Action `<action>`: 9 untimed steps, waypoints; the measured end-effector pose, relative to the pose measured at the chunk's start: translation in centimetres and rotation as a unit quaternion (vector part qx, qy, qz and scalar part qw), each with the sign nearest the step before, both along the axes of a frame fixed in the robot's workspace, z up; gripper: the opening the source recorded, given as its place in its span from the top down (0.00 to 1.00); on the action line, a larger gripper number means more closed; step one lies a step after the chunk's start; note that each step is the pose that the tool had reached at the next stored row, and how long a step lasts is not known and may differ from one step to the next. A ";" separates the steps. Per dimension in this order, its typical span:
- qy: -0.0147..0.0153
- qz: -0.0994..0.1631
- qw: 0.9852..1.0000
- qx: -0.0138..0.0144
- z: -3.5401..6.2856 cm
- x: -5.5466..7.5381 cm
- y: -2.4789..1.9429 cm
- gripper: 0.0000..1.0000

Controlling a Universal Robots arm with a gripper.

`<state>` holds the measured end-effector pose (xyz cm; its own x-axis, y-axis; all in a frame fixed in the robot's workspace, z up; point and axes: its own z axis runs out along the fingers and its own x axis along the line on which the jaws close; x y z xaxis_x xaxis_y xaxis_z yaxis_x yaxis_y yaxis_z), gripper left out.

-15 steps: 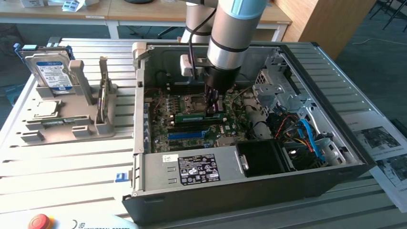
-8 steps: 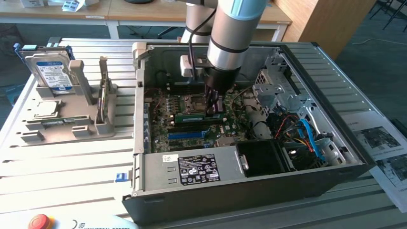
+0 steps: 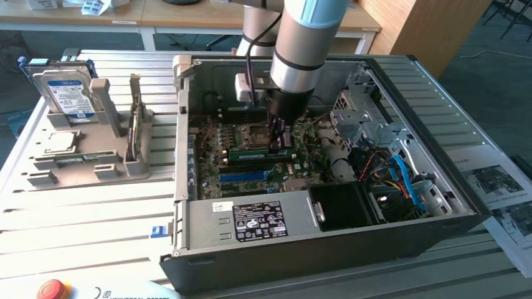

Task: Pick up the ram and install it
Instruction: 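Insert the ram into the slot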

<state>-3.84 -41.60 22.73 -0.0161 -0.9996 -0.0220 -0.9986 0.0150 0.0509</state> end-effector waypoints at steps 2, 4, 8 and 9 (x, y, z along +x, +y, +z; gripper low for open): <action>0.000 0.000 1.000 0.000 -0.06 0.0 0.00 0.88; 0.000 0.000 1.000 0.000 -0.13 0.0 0.00 0.88; 0.000 0.000 1.000 0.000 -0.26 -0.1 0.00 0.88; 0.000 0.000 1.000 0.000 -0.28 -0.1 0.00 0.88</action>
<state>-3.91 -41.61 22.45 -0.0161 -0.9996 -0.0218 -0.9986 0.0150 0.0503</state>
